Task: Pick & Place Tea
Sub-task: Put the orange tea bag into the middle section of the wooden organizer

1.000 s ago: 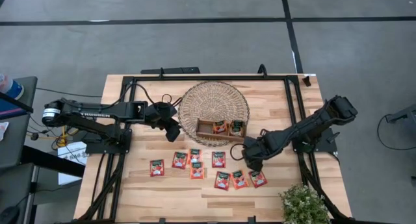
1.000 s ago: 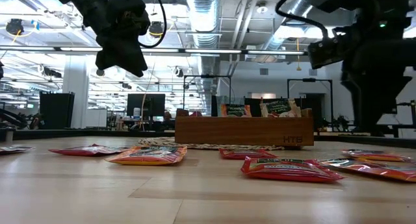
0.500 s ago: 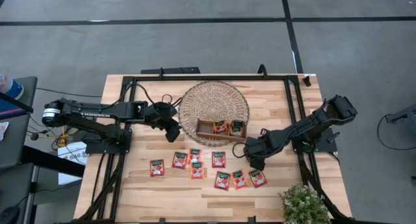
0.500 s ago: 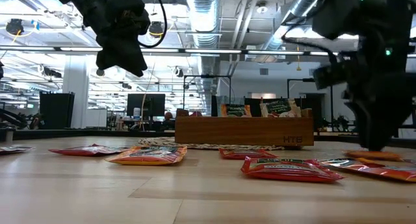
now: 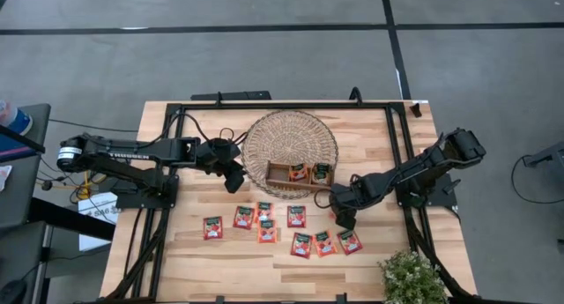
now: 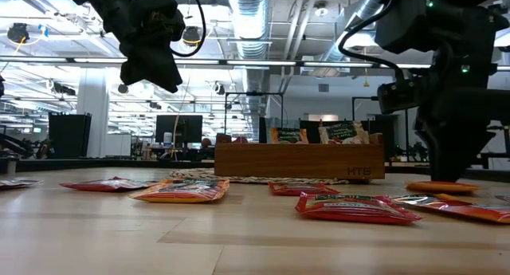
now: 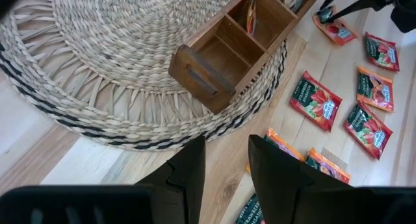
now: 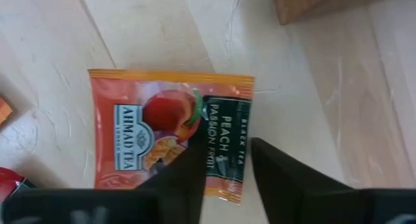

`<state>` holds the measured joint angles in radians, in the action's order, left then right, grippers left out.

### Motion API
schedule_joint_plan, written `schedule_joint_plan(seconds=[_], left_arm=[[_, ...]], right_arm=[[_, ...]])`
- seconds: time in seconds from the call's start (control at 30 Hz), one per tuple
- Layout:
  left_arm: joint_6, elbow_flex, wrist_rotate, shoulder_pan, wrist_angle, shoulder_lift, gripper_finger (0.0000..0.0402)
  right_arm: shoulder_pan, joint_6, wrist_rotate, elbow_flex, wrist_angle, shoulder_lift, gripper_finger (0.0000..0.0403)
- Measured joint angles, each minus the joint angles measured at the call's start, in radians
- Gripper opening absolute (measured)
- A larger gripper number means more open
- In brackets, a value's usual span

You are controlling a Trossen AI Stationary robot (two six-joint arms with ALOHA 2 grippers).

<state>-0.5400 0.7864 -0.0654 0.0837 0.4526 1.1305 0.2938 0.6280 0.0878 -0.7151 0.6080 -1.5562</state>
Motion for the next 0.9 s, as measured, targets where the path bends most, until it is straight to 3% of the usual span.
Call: schedule_joint_plan(seconds=[0.17,0.23,0.53,0.73,0.9], left_arm=[[0.000,0.000,0.000,0.000,0.000,0.000,0.0108],[0.000,0.000,0.000,0.000,0.000,0.000,0.0108],[0.002,0.000,0.000,0.000,0.001,0.000,0.0108],[0.019,0.000,0.000,0.000,0.001,0.000,0.0108],[0.028,0.000,-0.009,0.000,0.014,0.000,0.0108]], right_arm=[[-0.001,0.012,-0.007,0.001,0.007,0.000,0.0022],[-0.001,0.020,-0.009,0.001,0.008,-0.001,0.0007],[0.000,0.105,-0.021,-0.029,0.111,0.024,0.0003],[0.019,0.096,0.000,-0.173,0.331,0.069,0.0001],[0.065,0.061,0.117,-0.386,0.534,0.070,0.0001]])
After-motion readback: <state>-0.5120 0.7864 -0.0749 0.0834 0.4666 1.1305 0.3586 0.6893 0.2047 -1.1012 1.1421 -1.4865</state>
